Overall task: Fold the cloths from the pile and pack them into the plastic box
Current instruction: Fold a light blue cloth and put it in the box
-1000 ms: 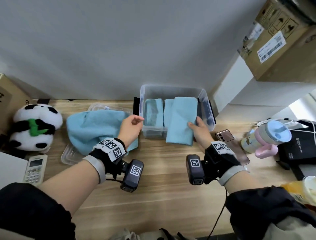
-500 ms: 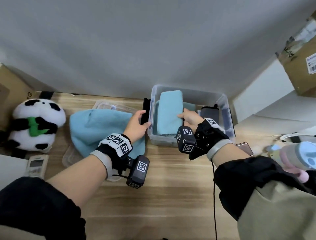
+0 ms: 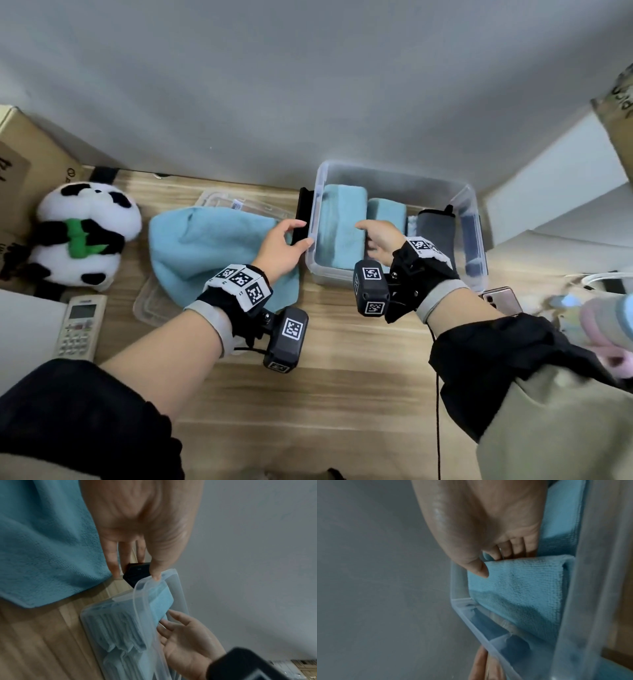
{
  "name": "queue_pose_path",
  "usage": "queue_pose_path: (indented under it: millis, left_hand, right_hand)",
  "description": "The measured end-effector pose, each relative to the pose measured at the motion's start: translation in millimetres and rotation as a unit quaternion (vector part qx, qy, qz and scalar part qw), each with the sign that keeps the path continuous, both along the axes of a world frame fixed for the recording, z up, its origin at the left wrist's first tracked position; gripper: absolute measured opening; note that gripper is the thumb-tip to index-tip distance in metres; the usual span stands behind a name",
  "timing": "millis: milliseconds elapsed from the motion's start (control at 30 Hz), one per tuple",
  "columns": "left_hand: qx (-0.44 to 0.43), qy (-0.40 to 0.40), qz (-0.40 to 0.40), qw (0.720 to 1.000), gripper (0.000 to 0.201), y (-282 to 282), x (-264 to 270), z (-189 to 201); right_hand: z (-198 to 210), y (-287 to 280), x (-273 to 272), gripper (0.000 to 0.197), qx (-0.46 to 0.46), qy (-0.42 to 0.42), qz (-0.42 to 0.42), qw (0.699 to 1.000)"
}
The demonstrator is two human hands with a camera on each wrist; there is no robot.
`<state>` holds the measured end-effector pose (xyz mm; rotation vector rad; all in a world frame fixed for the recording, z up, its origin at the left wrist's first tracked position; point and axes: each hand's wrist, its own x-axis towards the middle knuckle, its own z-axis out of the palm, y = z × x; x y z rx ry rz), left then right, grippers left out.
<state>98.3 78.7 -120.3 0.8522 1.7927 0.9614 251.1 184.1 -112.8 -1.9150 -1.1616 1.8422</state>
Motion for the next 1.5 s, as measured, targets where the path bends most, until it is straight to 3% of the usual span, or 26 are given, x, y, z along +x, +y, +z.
queue_pose_path:
  millis: [67, 167, 300, 400, 500, 633, 733, 867, 900, 1000, 1067, 1233, 1367, 1500]
  left_hand:
    - [0.000, -0.020, 0.002, 1.000, 0.038, -3.5, -2.6, 0.6]
    - [-0.001, -0.050, 0.016, 0.999, 0.034, -17.9, -10.2, -5.7]
    - [-0.024, 0.058, 0.004, 0.998, 0.023, -48.9, -35.2, -31.6]
    - [-0.091, 0.144, -0.034, 0.985, 0.022, -75.6, -56.6, -50.1]
    - [-0.154, 0.230, -0.117, 0.954, 0.038, -99.7, -64.0, -53.1]
    - [-0.153, 0.292, -0.157, 0.931, 0.059, -116.2, -53.2, -51.3]
    - [-0.143, 0.294, -0.130, 0.936, 0.050, -116.9, -46.3, -54.3]
    - [-0.134, 0.297, -0.094, 0.941, 0.014, -113.1, -48.4, -53.2]
    - [-0.136, 0.291, -0.094, 0.942, 0.014, -112.5, -50.6, -52.7]
    - [-0.147, 0.289, -0.135, 0.936, 0.045, -115.2, -54.8, -53.7]
    - [-0.150, 0.301, -0.140, 0.931, 0.056, -118.6, -52.4, -57.3]
    - [-0.140, 0.267, -0.072, 0.951, 0.042, -126.5, -46.0, -65.3]
    - [-0.132, 0.268, -0.091, 0.950, 0.059, -128.2, -44.8, -65.8]
    - [-0.126, 0.280, -0.074, 0.949, 0.055, -131.5, -40.8, -63.8]
  right_hand:
    - [7.0, -2.8, 5.1, 0.039, 0.066, -0.033, 0.009, 0.997]
    - [20.5, -16.3, 13.5, 0.018, 0.148, -0.007, -0.002, 0.989]
    - [45.6, -52.4, 18.5, 0.022, 0.160, 0.114, 0.018, 0.980]
    - [53.0, -82.3, 15.2, 0.025, 0.174, 0.149, 0.047, 0.972]
    - [46.5, -110.9, 7.6, 0.025, 0.157, 0.146, 0.094, 0.972]
    - [30.2, -138.2, -0.9, 0.021, 0.109, 0.113, 0.161, 0.974]
    - [17.0, -150.8, -6.4, 0.021, 0.097, 0.081, 0.179, 0.976]
    - [7.6, -159.3, -12.0, 0.027, 0.081, 0.065, 0.176, 0.979]
    - [6.4, -160.0, -12.8, 0.028, 0.077, 0.060, 0.176, 0.980]
    - [2.2, -162.9, -15.2, 0.028, 0.065, 0.039, 0.180, 0.981]
    - [-0.1, -166.3, -16.6, 0.029, 0.060, 0.031, 0.185, 0.980]
    - [-3.2, -175.0, -16.1, 0.026, 0.055, 0.015, 0.188, 0.980]
    - [-6.4, -179.5, -11.8, 0.026, 0.049, 0.006, 0.178, 0.983]
    - [-10.5, -184.5, -8.3, 0.029, 0.046, -0.002, 0.173, 0.984]
